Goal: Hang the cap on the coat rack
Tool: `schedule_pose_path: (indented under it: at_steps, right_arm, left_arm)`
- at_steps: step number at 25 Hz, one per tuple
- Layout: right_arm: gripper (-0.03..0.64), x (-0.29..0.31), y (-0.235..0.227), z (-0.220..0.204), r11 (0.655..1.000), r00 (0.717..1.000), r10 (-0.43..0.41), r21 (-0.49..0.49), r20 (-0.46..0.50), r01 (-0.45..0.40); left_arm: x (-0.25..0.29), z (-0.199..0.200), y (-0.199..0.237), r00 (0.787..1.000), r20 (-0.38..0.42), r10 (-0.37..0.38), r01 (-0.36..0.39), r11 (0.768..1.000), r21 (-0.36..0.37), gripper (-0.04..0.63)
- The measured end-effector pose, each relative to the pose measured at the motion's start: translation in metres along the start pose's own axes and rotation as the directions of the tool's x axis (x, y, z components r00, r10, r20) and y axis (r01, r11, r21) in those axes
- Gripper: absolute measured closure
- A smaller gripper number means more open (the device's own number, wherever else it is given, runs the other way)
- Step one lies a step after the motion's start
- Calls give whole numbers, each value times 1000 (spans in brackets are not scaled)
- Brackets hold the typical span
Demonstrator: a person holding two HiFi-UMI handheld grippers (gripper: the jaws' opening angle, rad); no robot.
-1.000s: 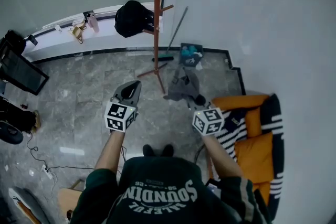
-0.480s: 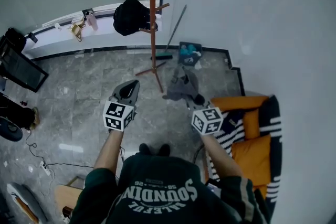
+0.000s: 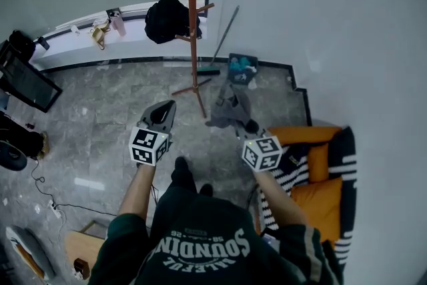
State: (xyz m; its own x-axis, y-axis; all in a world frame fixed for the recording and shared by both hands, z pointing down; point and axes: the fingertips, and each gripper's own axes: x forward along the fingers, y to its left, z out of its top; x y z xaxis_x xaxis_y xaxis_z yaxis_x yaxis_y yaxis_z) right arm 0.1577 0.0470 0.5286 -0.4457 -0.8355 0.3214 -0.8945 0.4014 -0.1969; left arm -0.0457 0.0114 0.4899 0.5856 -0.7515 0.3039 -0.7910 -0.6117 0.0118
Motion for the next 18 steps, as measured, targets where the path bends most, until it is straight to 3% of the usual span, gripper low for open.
schedule_pose_path:
  at_steps: [8, 18]
  right_arm:
    - [595, 35, -18, -7, 1000, 1000, 11, -12, 6, -11]
    - [595, 140, -38, 43, 999, 999, -41, -29, -4, 41]
  left_arm:
    - [43, 9, 21, 999, 39, -15, 14, 999, 32, 595]
    - [127, 30, 112, 996, 32, -80, 80, 997, 9, 595]
